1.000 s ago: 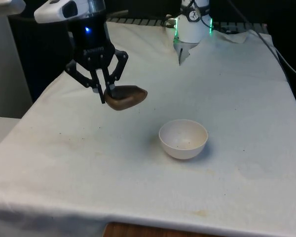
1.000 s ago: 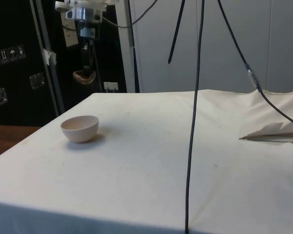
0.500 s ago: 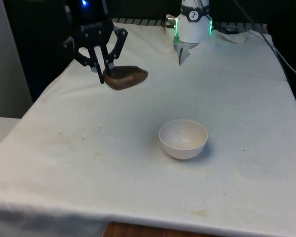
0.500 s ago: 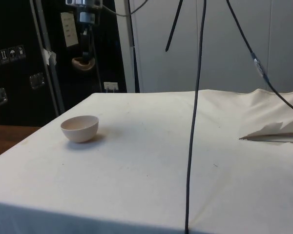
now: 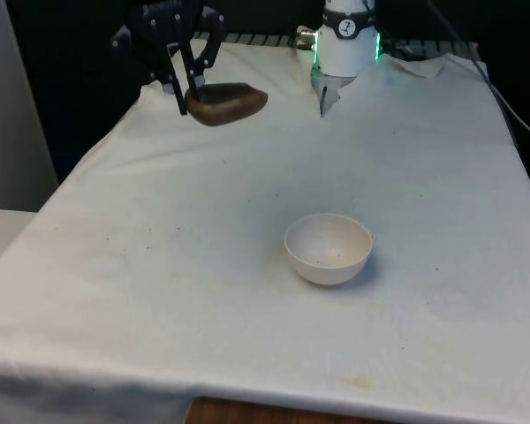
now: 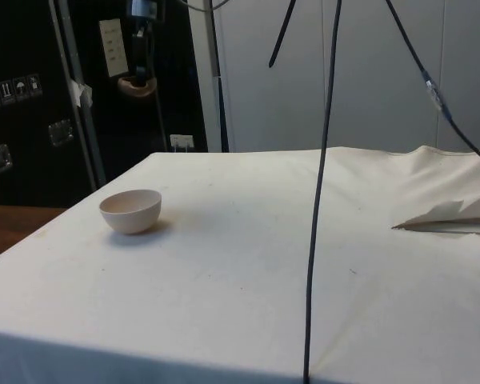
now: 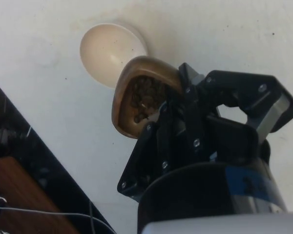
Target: Pour the coffee beans from the cup into the bowl.
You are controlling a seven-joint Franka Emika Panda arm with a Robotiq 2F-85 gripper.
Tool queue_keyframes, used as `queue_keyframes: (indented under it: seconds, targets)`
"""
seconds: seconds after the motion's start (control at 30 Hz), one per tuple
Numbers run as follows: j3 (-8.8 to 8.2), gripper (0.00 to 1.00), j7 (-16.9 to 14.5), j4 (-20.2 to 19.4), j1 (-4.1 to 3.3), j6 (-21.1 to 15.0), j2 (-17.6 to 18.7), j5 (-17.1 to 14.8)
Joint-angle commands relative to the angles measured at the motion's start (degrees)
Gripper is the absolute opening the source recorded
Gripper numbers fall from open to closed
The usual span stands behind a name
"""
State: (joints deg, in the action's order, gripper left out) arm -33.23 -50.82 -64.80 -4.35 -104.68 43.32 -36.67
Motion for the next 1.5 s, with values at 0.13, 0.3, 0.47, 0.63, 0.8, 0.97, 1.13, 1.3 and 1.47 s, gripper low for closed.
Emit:
queue_keyframes:
  seconds: [0.13, 0.3, 0.47, 0.63, 0.8, 0.97, 1.13, 1.3, 1.47]
  targets:
    - [-0.57, 0.01, 0.00, -1.89, -0.74, -0.23, -2.18, 0.80]
    - [-0.57, 0.01, -0.11, -2.41, -1.20, -0.46, -2.64, 1.26]
    - [-0.57, 0.01, 0.23, -2.35, -1.66, -0.63, -2.58, 1.66]
    - [-0.40, 0.01, 0.63, -2.64, -2.01, -1.09, -2.23, 1.83]
    - [0.34, 0.01, 1.38, -4.47, -2.41, -2.98, -1.89, 2.52]
    - [0.80, 0.01, 1.78, -6.70, -2.92, -4.76, -1.95, 2.75]
    - [1.32, 0.01, 2.12, -9.05, -3.38, -6.65, -2.06, 3.09]
    - [2.01, 0.01, 2.58, -11.46, -3.72, -8.71, -2.06, 3.44]
    - [3.21, 0.01, 3.04, -11.63, -3.15, -8.82, -1.26, 3.38]
